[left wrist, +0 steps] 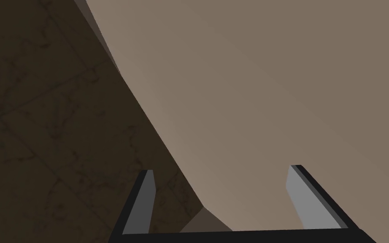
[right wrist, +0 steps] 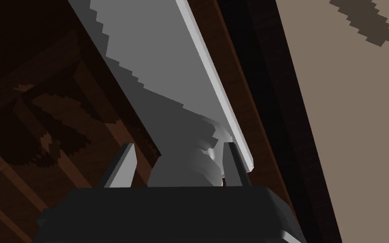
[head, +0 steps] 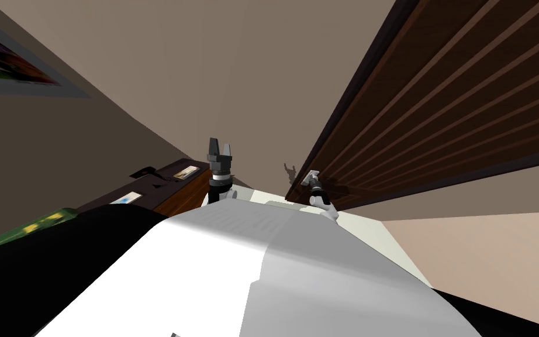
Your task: Pull the door open
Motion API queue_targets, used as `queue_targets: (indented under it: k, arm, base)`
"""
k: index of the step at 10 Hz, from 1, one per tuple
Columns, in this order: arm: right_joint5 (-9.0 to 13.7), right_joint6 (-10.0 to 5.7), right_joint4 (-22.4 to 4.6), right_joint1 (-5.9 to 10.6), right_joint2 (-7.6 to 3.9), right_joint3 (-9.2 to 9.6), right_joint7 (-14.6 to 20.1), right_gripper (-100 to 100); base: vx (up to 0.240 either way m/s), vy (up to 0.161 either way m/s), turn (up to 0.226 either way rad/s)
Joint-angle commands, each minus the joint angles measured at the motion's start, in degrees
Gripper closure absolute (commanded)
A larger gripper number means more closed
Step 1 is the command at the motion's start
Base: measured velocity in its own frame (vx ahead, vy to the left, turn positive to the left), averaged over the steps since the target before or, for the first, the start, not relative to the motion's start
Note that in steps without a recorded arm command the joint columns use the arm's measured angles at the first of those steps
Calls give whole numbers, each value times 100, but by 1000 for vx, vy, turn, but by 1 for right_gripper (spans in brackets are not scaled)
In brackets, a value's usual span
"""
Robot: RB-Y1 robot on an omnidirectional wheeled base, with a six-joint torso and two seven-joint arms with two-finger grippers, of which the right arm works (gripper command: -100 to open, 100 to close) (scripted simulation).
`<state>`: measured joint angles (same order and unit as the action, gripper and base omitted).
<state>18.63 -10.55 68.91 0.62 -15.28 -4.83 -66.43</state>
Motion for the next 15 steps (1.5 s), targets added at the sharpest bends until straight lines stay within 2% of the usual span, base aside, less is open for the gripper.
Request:
queue_targets:
  k: [1, 2, 3, 5, 6, 7, 8, 9, 11, 12, 14, 15]
  arm:
    - [286, 227, -103, 34, -6, -163, 127, 100]
    - [453, 227, -103, 34, -6, -163, 127, 100]
    - [614, 406, -169, 100, 33, -231, 233, 100]
    - [864, 406, -169, 100, 33, -231, 233, 100]
    - [1071, 601, -241, 172, 75, -304, 349, 100]
    - [1252, 601, -241, 172, 75, -304, 349, 100]
    - [1311, 601, -241, 172, 75, -304, 349, 100]
    - [1533, 796, -313, 243, 117, -378, 465, 100]
    - [1758, 796, -313, 243, 117, -378, 465, 100]
    - [1964, 1001, -389, 318, 161, -455, 588, 100]
    - [2261, 1001, -389, 318, 161, -455, 588, 100]
    - [2447, 1208, -466, 394, 206, -533, 711, 100]
  base:
    - [-53, -16, 1]
    - [-44, -3, 12]
    - [-34, -10, -1]
    - [-33, -9, 0]
    - [-44, -24, 30]
    - [-43, -16, 6]
    - [-22, 5, -4]
    - [-42, -9, 1]
    - [-27, -5, 0]
    - [-35, -1, 8]
    - [-28, -6, 7]
    - [-42, -33, -10]
